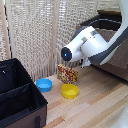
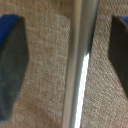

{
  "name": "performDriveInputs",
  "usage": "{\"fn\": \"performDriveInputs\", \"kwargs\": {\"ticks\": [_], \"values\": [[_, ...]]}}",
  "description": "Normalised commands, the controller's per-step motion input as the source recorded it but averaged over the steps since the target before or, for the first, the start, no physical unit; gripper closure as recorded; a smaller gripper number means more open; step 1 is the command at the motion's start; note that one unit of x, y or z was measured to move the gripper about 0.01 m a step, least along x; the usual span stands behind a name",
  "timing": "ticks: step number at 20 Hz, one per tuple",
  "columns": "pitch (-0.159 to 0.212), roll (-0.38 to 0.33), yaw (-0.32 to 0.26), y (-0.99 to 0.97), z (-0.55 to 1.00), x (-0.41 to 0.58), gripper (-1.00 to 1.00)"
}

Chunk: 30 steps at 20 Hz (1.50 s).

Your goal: Kindly move your gripper toward the top drawer's handle. With caution, hold the handle robustly using your gripper and pull open the top drawer. Let the handle go. Relocate your gripper to the bowl placed in the background. Gently hold the bowl using your gripper. Bring the gripper and the bowl to the ajar drawer. Softly release the bowl into it.

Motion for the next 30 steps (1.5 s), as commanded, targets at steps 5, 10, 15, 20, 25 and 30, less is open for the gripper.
{"fn": "performDriveInputs", "kwargs": {"ticks": [5, 10, 15, 20, 25, 30], "values": [[-0.011, -0.034, 0.031, 0.51, 0.1, 0.001, -1.0], [0.059, 0.004, 0.002, 0.71, 0.23, 0.047, -1.0], [0.024, 0.268, -0.153, 0.37, 0.25, 0.124, -1.0], [0.006, 0.288, -0.189, 0.3, 0.21, 0.124, -1.0], [0.028, 0.305, -0.183, 0.31, 0.17, 0.097, -1.0], [0.117, 0.321, -0.167, 0.29, 0.06, 0.075, -1.0]]}}
